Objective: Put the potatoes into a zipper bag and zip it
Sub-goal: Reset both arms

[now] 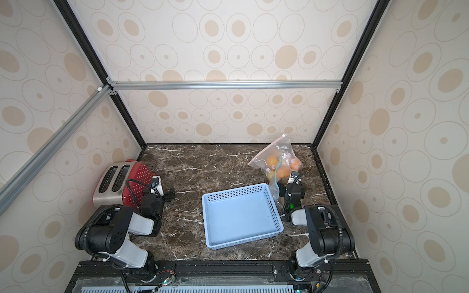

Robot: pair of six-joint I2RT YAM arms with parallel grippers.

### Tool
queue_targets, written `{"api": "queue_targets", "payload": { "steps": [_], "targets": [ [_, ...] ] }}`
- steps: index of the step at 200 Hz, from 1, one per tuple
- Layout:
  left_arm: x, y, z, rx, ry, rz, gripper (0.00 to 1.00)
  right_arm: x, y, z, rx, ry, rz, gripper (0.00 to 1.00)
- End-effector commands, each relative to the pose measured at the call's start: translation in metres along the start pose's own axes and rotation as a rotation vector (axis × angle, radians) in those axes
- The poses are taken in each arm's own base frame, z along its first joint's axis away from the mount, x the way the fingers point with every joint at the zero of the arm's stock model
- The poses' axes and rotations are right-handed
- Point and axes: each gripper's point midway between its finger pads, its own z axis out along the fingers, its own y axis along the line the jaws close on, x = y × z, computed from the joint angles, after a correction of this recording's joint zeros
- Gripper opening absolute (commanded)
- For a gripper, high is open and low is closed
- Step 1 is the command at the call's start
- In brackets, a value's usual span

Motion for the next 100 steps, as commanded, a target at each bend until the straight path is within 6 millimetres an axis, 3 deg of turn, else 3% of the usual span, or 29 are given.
{"api": "queue_targets", "payload": {
  "steps": [1,21,24,27,100],
  "targets": [
    [-0.0142,0.0004,0.0027,0.008,-0.046,-0.02,0.99,0.0104,0.0038,0.0016,-0.004,0.06,-0.038,0.95],
    [-0.0159,0.0013,0.0006,0.004,-0.057,-0.016,0.99,0.0096,0.004,-0.0002,-0.008,0.041,-0.04,0.89],
    [-0.0154,0.0012,0.0006,0.004,-0.055,-0.016,0.99,0.0092,0.0042,-0.0004,-0.009,0.042,-0.04,0.97],
    [-0.0157,0.001,0.0006,0.005,-0.056,-0.017,0.99,0.0091,0.0041,-0.0004,-0.008,0.045,-0.039,1.0],
    [-0.0154,0.0011,0.0009,0.004,-0.057,-0.016,0.99,0.0094,0.0041,0.0,-0.008,0.047,-0.04,1.0]
  ]
}}
